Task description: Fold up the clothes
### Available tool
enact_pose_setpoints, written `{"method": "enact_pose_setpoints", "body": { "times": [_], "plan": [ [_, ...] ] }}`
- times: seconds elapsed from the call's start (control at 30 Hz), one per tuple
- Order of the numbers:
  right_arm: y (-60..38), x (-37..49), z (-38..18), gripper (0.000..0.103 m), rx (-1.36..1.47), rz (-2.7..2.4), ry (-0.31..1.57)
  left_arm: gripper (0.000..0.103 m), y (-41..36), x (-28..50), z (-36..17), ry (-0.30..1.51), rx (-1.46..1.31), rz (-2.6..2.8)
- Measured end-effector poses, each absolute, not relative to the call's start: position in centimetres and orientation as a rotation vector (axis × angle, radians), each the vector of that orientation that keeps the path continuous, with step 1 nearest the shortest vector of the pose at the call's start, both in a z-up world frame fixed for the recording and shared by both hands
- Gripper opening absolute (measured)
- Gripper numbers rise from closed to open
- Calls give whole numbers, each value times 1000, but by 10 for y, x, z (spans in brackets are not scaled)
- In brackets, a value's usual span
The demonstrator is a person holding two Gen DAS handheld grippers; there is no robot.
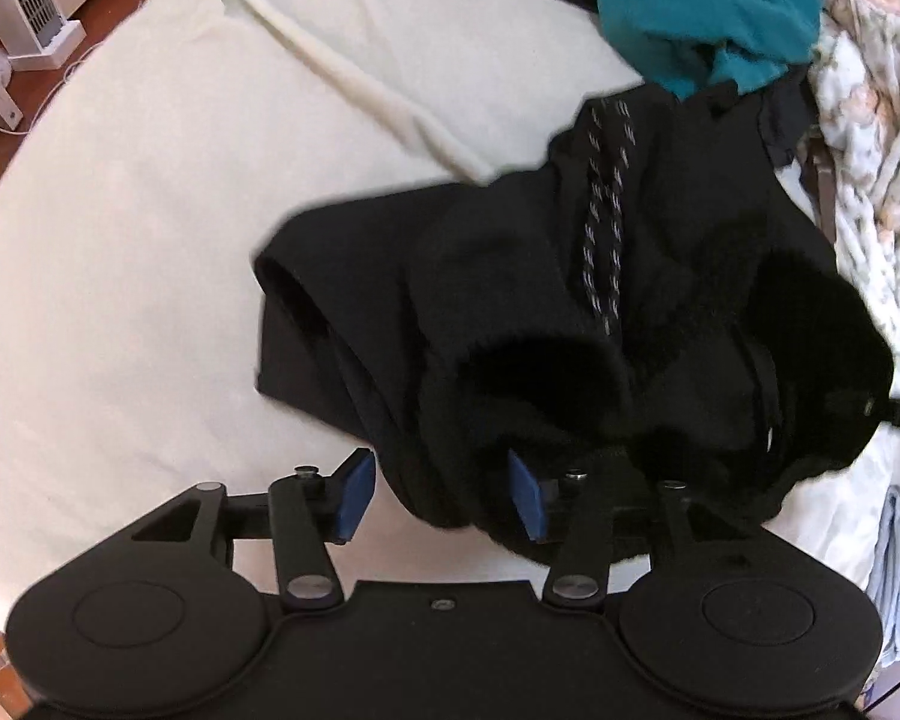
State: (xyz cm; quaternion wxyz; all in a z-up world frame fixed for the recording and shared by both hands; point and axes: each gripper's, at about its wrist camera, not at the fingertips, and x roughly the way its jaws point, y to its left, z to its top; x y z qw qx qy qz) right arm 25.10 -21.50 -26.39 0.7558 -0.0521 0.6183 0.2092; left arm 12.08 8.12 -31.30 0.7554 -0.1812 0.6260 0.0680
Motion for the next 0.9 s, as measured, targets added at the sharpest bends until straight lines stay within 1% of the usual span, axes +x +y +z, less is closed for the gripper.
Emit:
{"method": "enact_pose_setpoints", "body": {
  "times": [0.1,0.2,0.27,0.3,0.37,0.47,0.57,0.67,0.7,0.8,0.9],
  "plan": [
    [-213,250,-267,8,-136,464,1348,53,76,121,-326,1354,-430,191],
    [-215,248,-272,8,-166,471,1354,48,76,125,-333,1357,-463,248],
    [-219,247,-273,8,-162,482,1354,34,74,127,-333,1354,-461,263],
    [-220,246,-273,8,-166,484,1352,32,73,127,-332,1352,-441,271],
    [-221,246,-274,8,-173,488,1349,24,70,123,-327,1349,-413,286],
    [-226,246,-269,8,-165,501,1338,22,71,116,-312,1311,-417,324],
    [-228,245,-255,8,-158,514,1311,21,73,109,-282,1248,-397,323],
    [-225,245,-233,8,-147,538,1255,21,81,106,-251,1192,-348,324],
    [-221,243,-222,8,-155,544,1211,21,84,105,-243,1176,-339,325],
    [-202,240,-196,8,-164,578,1137,20,106,102,-207,1096,-345,358],
    [-176,238,-173,8,-194,630,1078,19,125,102,-183,1044,-328,384]
  ]
}}
